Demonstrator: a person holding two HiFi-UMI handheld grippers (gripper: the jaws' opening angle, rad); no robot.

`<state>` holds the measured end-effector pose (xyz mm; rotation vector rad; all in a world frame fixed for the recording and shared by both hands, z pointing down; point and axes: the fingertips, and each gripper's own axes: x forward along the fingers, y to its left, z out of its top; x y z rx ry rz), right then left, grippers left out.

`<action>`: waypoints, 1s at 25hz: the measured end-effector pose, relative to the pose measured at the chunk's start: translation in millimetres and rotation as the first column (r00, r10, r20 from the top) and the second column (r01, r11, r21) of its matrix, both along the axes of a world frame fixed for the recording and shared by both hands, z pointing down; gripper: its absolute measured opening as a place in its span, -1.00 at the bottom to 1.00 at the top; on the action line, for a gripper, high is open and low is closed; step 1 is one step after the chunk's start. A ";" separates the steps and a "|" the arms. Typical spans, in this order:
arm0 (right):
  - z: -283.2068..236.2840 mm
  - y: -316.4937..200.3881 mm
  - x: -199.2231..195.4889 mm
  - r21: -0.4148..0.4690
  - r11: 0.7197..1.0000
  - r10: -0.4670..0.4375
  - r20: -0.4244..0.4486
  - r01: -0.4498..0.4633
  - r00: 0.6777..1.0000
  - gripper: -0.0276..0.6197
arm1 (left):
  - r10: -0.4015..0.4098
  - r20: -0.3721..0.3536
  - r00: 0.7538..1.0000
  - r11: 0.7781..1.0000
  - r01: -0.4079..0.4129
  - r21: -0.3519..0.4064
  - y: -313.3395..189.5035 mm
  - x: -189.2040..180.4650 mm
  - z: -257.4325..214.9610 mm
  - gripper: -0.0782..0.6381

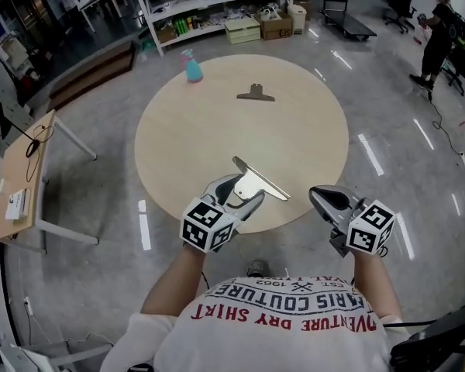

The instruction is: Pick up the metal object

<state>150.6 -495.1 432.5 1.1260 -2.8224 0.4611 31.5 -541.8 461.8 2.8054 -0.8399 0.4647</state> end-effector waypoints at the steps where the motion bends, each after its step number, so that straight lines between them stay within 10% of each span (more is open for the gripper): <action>1: -4.6 7.2 -1.5 0.008 1.000 -0.002 0.003 0.002 1.000 -0.91 | 0.007 -0.017 1.000 1.000 -0.007 0.012 13.5 -2.4 -14.6 0.01; 25: 11.9 254.2 -60.0 0.022 0.995 -0.099 0.024 0.099 0.995 -0.91 | -0.056 -0.051 0.997 0.996 0.059 0.072 297.0 -47.9 -33.2 0.01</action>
